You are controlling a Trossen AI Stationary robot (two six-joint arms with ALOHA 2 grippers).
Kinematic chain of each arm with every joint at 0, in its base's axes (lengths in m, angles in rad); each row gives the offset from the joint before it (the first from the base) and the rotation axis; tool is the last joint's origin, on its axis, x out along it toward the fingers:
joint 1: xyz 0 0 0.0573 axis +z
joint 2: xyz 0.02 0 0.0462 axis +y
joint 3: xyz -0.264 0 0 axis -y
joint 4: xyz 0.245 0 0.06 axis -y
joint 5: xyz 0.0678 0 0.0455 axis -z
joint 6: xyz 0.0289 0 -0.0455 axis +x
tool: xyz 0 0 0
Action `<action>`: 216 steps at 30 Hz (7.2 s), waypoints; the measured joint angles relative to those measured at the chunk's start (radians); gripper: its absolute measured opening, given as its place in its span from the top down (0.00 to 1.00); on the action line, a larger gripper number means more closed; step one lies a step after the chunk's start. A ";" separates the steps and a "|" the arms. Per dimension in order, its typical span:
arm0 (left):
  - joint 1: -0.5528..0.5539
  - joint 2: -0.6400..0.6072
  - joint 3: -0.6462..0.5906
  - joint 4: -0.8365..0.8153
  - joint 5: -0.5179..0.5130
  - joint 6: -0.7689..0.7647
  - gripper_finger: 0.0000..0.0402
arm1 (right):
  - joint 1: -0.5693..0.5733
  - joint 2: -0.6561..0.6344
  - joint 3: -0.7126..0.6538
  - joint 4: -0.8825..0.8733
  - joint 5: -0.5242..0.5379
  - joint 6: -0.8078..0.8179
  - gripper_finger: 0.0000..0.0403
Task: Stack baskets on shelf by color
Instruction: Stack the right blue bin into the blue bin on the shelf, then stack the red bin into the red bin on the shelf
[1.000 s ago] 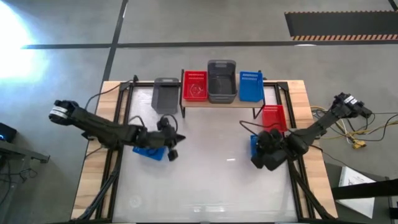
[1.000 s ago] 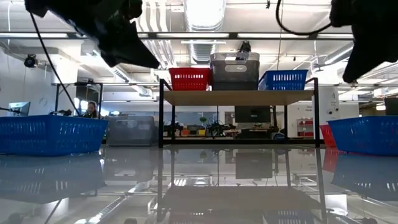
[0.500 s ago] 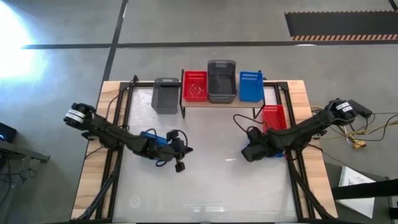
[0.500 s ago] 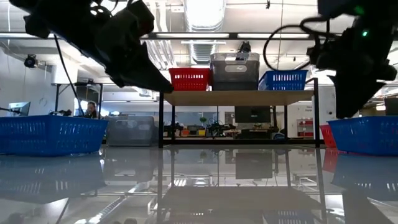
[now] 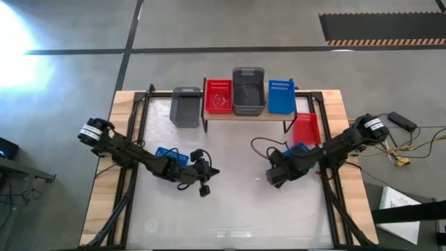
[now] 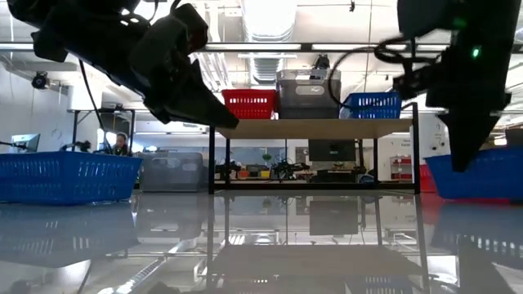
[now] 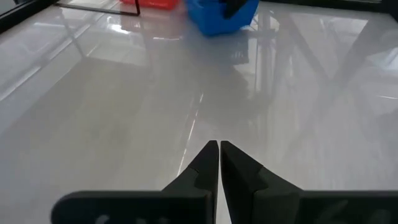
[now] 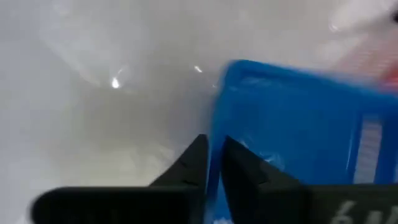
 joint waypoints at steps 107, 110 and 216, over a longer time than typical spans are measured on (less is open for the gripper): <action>-0.001 0.000 0.000 0.049 0.006 -0.024 1.00 | -0.732 -0.130 0.517 -0.294 0.090 -1.420 0.72; -0.001 0.000 0.000 0.049 0.006 -0.024 1.00 | -0.728 -0.130 0.545 -0.318 0.090 -1.367 0.65; -0.006 0.000 0.000 0.076 0.013 -0.024 1.00 | 0.340 0.153 0.205 -0.001 0.112 0.018 0.50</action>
